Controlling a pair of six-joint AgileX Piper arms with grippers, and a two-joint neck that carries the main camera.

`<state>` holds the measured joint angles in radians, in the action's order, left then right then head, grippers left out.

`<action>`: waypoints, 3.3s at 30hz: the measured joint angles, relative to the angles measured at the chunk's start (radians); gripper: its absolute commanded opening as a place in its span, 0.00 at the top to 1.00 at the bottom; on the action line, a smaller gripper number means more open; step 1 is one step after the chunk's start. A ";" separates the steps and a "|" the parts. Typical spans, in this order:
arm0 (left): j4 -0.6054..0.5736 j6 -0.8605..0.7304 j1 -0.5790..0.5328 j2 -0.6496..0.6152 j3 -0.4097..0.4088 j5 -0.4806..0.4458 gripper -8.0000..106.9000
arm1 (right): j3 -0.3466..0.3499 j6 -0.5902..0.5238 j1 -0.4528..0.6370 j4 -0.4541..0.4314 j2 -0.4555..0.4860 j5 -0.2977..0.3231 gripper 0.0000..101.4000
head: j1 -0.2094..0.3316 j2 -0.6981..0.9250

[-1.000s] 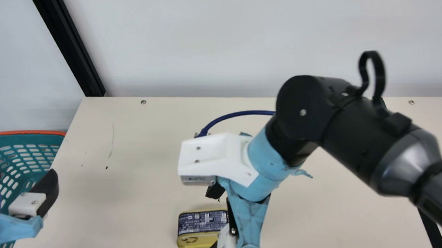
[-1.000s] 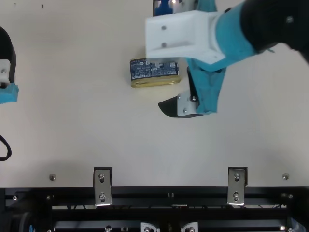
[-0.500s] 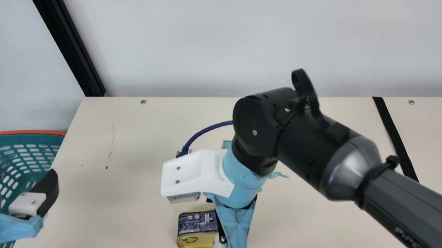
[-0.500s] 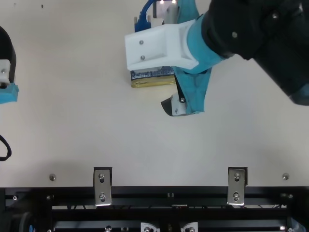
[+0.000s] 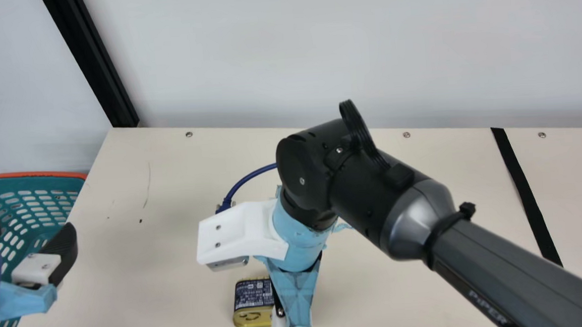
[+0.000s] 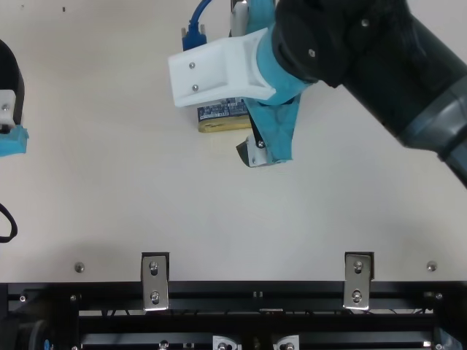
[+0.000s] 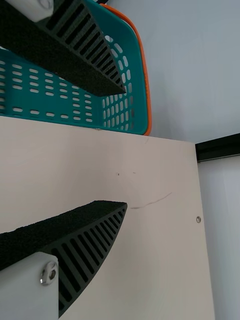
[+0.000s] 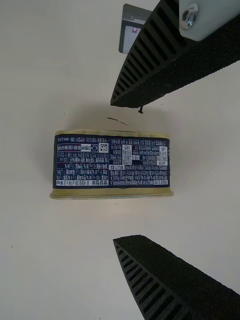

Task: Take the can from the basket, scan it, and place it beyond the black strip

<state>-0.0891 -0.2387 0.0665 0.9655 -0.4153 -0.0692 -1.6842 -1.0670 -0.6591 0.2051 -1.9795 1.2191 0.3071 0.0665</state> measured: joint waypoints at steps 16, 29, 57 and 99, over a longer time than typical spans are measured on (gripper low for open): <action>0.000 0.000 0.000 0.000 0.000 0.000 0.15 | -0.053 -0.018 0.008 -0.016 -0.094 0.000 0.00 | 0.000 0.000; 0.000 0.000 0.000 0.000 0.000 0.000 0.15 | -0.076 0.000 0.002 0.012 -0.125 0.001 1.00 | 0.000 0.000; 0.000 0.000 0.000 0.000 0.000 0.000 0.15 | -0.043 -0.100 0.314 0.479 0.025 0.000 1.00 | 0.000 0.000; 0.000 0.000 0.000 0.000 0.000 0.000 0.15 | 0.184 -0.539 0.588 0.974 -0.029 -0.066 1.00 | 0.000 0.000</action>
<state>-0.0891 -0.2387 0.0665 0.9655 -0.4153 -0.0692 -1.5000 -1.6061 -0.0711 1.1793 -2.0082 1.1533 0.3071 0.0665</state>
